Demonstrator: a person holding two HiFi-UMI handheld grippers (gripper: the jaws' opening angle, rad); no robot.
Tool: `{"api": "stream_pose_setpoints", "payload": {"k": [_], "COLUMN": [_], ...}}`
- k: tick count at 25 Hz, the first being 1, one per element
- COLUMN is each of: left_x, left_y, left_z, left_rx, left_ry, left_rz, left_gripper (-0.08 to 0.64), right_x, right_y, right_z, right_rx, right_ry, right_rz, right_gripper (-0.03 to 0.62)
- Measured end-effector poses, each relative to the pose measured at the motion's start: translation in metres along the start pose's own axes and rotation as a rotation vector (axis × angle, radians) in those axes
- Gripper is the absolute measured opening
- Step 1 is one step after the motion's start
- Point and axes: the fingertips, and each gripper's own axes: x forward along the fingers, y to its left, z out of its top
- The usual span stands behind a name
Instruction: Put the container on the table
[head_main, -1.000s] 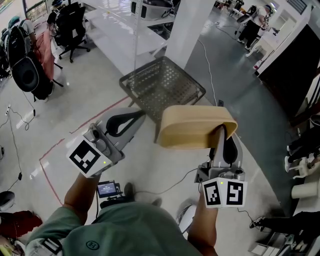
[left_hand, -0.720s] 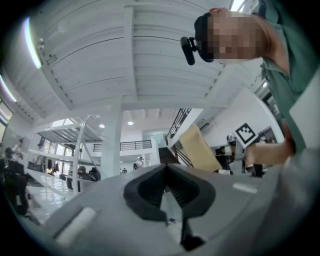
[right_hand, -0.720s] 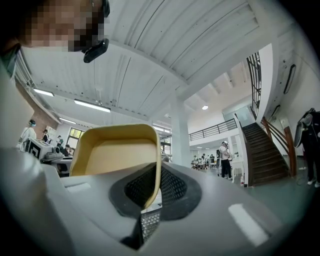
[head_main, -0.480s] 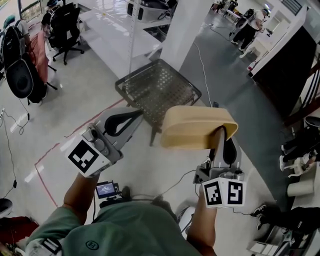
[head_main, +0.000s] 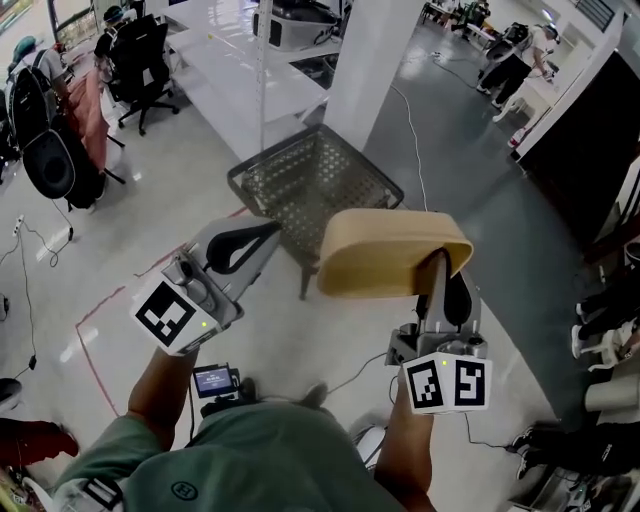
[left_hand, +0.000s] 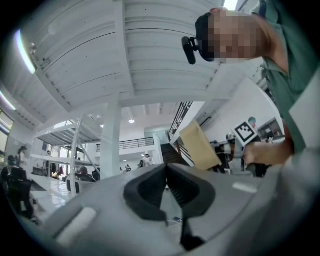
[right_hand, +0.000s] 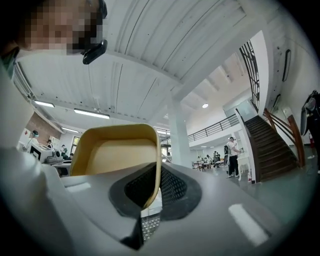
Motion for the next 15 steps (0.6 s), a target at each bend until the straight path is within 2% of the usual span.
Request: {"api": "stream_pose_setpoints", "payload": {"k": [7, 12, 15], "left_x": [0.085, 0.113, 0.124], "left_y": [-0.034, -0.054, -0.053], "left_z": [0.004, -0.004, -0.009], "left_rx": [0.033, 0.042, 0.043], "left_ry": [0.028, 0.047, 0.064], "left_rz": [0.039, 0.073, 0.083], "left_gripper": [0.003, 0.003, 0.003], "right_x": [0.012, 0.012, 0.022], "right_y": [-0.095, -0.134, -0.146], "right_z": [0.013, 0.007, 0.003], "right_rx": [0.033, 0.055, 0.070], "right_ry": [-0.013, -0.018, -0.014], "right_rz": [0.050, 0.081, 0.089], "right_gripper": [0.008, 0.008, 0.008]}}
